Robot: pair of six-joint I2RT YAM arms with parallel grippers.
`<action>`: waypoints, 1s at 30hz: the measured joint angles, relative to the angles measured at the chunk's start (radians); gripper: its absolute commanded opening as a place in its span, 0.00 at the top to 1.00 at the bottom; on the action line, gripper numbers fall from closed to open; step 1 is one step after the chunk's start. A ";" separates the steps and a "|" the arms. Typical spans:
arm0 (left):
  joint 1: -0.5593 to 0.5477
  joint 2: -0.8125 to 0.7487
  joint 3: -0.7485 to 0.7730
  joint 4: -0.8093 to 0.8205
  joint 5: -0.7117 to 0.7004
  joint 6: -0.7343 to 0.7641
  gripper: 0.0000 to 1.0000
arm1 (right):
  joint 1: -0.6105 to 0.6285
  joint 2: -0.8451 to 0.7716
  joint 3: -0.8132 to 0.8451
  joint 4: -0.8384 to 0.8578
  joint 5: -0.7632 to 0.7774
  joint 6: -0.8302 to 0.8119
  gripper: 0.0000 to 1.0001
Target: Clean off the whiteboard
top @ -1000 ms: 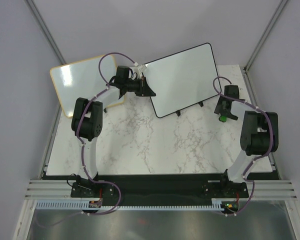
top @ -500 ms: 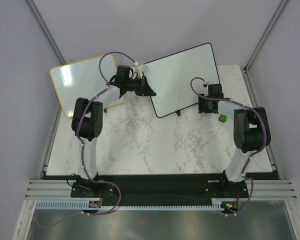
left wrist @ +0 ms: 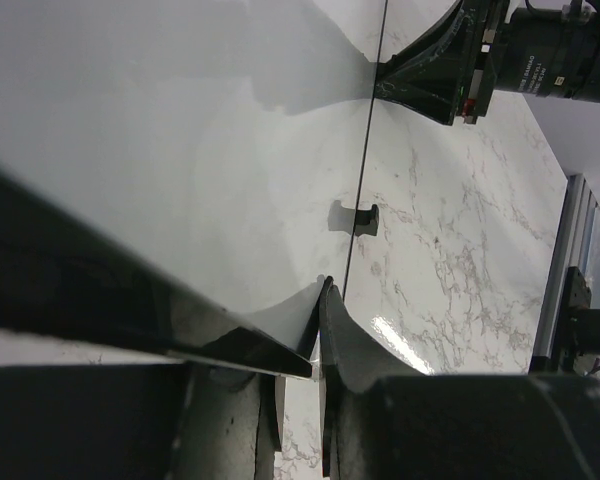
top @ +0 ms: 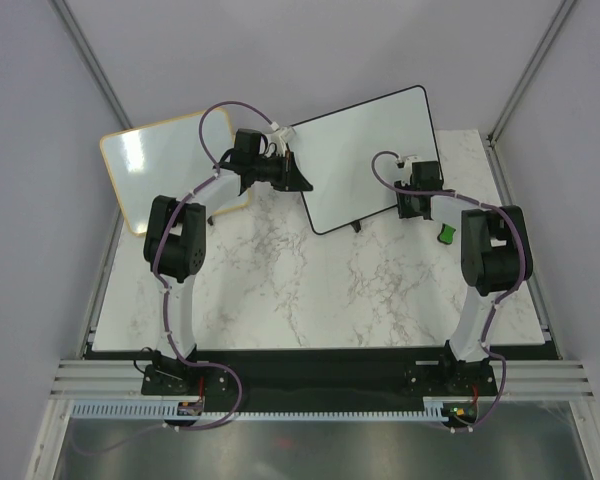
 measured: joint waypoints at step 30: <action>0.011 0.014 0.000 -0.024 0.051 0.009 0.76 | 0.041 -0.088 -0.176 0.164 0.083 0.057 1.00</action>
